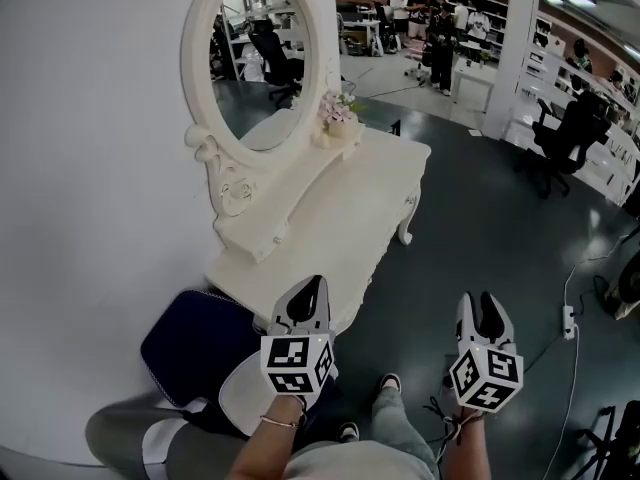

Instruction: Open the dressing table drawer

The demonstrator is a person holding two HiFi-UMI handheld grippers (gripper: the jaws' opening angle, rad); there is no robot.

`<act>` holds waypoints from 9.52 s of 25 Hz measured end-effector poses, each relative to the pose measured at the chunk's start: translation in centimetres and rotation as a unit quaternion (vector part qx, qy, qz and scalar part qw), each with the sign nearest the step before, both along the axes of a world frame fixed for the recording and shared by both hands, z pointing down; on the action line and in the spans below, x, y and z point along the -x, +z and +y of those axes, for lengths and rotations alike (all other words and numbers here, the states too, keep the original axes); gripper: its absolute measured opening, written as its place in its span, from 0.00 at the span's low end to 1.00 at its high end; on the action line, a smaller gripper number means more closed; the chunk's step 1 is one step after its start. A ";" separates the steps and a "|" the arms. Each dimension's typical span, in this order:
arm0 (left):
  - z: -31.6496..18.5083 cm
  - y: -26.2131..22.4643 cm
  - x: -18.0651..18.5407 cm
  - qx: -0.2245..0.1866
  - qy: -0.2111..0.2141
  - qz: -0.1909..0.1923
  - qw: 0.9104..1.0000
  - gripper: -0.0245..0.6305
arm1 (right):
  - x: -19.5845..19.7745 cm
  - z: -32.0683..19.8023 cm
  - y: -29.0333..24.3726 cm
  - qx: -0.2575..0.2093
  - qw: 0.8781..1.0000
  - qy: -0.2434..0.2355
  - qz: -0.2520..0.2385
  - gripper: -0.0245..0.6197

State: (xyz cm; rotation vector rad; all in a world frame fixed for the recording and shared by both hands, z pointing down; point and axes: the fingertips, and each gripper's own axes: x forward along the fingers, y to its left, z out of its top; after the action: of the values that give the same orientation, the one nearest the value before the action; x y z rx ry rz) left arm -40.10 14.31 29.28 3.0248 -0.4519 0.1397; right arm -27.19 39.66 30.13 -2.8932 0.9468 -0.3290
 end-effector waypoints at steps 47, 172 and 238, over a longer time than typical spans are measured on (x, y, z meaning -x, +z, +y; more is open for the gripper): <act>-9.9 3.0 -32.7 0.015 -0.103 -0.037 0.994 0.07 | -37.8 -11.3 2.6 0.017 0.995 -0.093 -0.021 0.28; -32.2 22.8 -39.2 0.210 -0.472 -0.110 0.849 0.07 | -52.7 -57.4 20.8 0.183 0.833 -0.513 -0.098 0.30; -32.8 22.8 -35.4 0.208 -0.515 -0.132 0.821 0.07 | -51.2 -62.0 25.3 0.245 0.810 -0.528 -0.071 0.25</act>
State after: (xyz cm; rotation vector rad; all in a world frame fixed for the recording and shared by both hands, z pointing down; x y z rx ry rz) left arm -4.74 -18.50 52.10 1.9693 -1.7084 0.4858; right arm 24.06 -22.31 55.45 -2.2449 2.6734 -0.9320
